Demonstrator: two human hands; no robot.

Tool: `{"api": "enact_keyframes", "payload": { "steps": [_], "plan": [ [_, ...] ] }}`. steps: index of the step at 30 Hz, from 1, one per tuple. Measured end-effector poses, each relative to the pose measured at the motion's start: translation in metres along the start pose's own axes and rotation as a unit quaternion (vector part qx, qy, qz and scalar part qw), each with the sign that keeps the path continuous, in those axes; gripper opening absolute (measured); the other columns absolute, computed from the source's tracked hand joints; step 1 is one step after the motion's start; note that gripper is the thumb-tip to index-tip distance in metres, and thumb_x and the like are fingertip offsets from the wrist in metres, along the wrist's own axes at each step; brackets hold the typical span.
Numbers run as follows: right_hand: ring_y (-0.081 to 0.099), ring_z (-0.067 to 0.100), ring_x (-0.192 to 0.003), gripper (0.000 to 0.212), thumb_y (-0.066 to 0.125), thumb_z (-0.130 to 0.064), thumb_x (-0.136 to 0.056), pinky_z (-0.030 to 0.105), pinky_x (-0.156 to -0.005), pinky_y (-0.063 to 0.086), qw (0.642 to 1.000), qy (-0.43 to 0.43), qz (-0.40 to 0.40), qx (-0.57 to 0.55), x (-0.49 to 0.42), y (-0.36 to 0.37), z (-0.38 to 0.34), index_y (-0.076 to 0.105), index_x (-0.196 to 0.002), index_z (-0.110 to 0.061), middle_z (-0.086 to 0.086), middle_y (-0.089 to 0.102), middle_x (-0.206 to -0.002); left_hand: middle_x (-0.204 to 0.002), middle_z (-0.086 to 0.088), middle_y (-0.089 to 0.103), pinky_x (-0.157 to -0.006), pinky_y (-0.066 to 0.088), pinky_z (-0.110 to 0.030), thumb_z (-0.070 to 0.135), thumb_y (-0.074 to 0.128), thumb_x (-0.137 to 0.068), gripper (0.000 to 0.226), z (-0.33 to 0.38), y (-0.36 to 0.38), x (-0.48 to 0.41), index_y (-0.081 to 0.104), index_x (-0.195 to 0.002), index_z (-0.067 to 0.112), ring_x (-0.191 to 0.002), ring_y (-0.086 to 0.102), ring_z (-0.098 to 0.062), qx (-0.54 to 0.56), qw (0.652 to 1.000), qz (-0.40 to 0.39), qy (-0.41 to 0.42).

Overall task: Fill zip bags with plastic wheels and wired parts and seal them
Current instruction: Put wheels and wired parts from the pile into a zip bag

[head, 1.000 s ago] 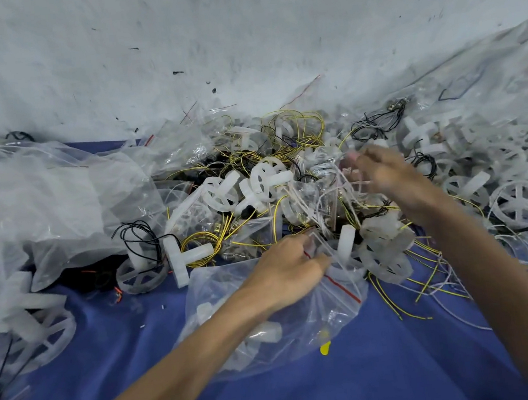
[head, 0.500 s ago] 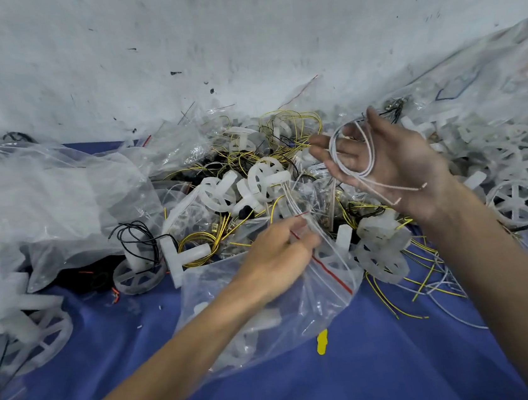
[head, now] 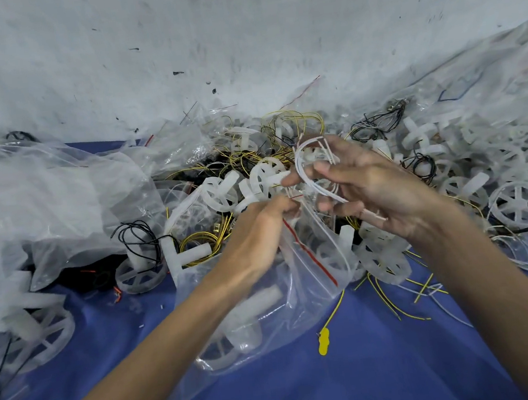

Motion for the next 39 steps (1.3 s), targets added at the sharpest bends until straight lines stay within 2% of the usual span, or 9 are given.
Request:
{"api": "enact_keyframes", "payload": {
  "steps": [5,8,11,14,27,29,32,35,39],
  "plan": [
    [0.046,0.010,-0.049,0.031,0.049,-0.030,-0.085,0.009,-0.032,0.029,1.000,0.015,-0.017,-0.014,-0.002,0.003,0.002,0.056,-0.113,-0.019,0.013,0.070,-0.089,-0.096,-0.016,0.071,-0.095,0.043,-0.055,0.050,0.034,-0.070,0.052,0.004,-0.006,0.003,0.070,-0.088,0.018,-0.093,0.066,-0.027,0.031,0.999,0.016,0.001],
    [0.044,0.009,-0.047,0.047,0.040,-0.048,-0.085,0.010,-0.031,0.027,0.999,0.039,-0.029,-0.017,-0.004,0.004,0.005,0.054,-0.115,-0.015,0.013,0.070,-0.086,-0.094,-0.023,0.070,-0.095,0.042,-0.055,0.050,0.029,-0.069,0.052,0.010,-0.007,0.006,0.070,-0.069,0.019,-0.091,0.065,-0.027,0.048,0.999,0.019,0.019],
    [0.043,0.008,-0.046,0.058,0.036,-0.055,-0.083,0.010,-0.031,0.026,0.998,0.055,-0.028,0.007,-0.005,0.001,0.007,0.053,-0.117,-0.011,0.016,0.070,-0.087,-0.072,0.003,0.072,-0.090,0.047,-0.045,0.050,0.030,-0.077,0.049,0.012,-0.009,0.004,0.070,-0.053,0.034,-0.088,0.065,-0.022,0.061,0.998,0.012,0.027],
    [0.041,0.007,-0.047,0.052,0.038,-0.051,-0.084,0.009,-0.032,0.025,0.996,0.063,-0.040,0.039,-0.002,0.004,0.009,0.061,-0.109,-0.011,0.014,0.070,-0.085,-0.071,0.008,0.072,-0.065,0.051,-0.024,0.042,0.032,-0.094,0.049,0.013,-0.009,0.004,0.070,-0.068,0.026,-0.068,0.066,-0.009,0.093,0.995,-0.010,0.033],
    [0.038,0.004,-0.052,0.037,0.057,-0.036,-0.077,0.010,-0.042,0.029,0.987,-0.003,0.012,0.161,0.004,-0.004,-0.004,0.067,-0.095,-0.006,-0.002,0.064,-0.074,-0.097,0.021,0.067,-0.096,0.042,-0.036,0.017,0.060,-0.081,0.018,0.023,-0.023,-0.001,0.069,-0.086,0.033,-0.097,0.057,0.003,-0.058,0.997,0.015,0.047],
    [0.046,0.010,-0.063,0.033,0.061,-0.031,-0.074,0.010,-0.051,0.033,0.975,-0.037,0.048,0.216,0.007,-0.006,-0.015,0.069,-0.099,-0.011,-0.008,0.065,-0.076,-0.092,0.023,0.067,-0.096,0.042,-0.031,0.010,0.062,-0.079,0.026,0.025,-0.024,-0.002,0.068,-0.090,0.033,-0.091,0.056,0.009,-0.071,0.996,0.009,0.059],
    [0.059,-0.010,-0.060,0.032,0.063,-0.011,-0.081,0.001,-0.058,0.040,0.951,-0.116,0.054,0.281,0.014,0.002,-0.038,0.062,-0.114,-0.011,-0.021,0.067,-0.065,-0.089,0.023,0.069,-0.090,0.044,-0.028,0.008,0.061,-0.077,0.031,0.026,-0.027,-0.003,0.069,-0.093,0.033,-0.088,0.058,0.009,-0.069,0.996,0.009,0.063],
    [0.062,-0.010,-0.086,0.042,0.066,-0.022,-0.074,0.008,-0.079,0.045,0.917,-0.169,0.067,0.355,0.021,0.008,-0.055,0.062,-0.114,-0.012,-0.006,0.072,-0.100,-0.097,0.019,0.068,-0.089,0.042,-0.032,0.009,0.058,-0.077,0.033,0.026,-0.028,-0.005,0.069,-0.094,0.034,-0.093,0.058,0.002,-0.069,0.996,0.007,0.062],
    [0.064,0.001,-0.088,0.039,0.068,-0.023,-0.070,0.016,-0.079,0.047,0.885,-0.211,0.068,0.410,0.027,0.014,-0.068,0.066,-0.108,-0.015,-0.008,0.070,-0.094,-0.097,0.013,0.071,-0.072,0.045,-0.024,0.013,0.056,-0.080,0.025,0.027,-0.033,-0.005,0.070,-0.082,0.033,-0.086,0.062,-0.001,-0.030,0.998,0.005,0.055]
  ]
}}
Point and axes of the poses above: each hand's wrist, its own x-axis away from the middle knuckle, its own y-axis out of the palm, z = x × y, the point moved 9 cm from there along -x, towards the middle knuckle
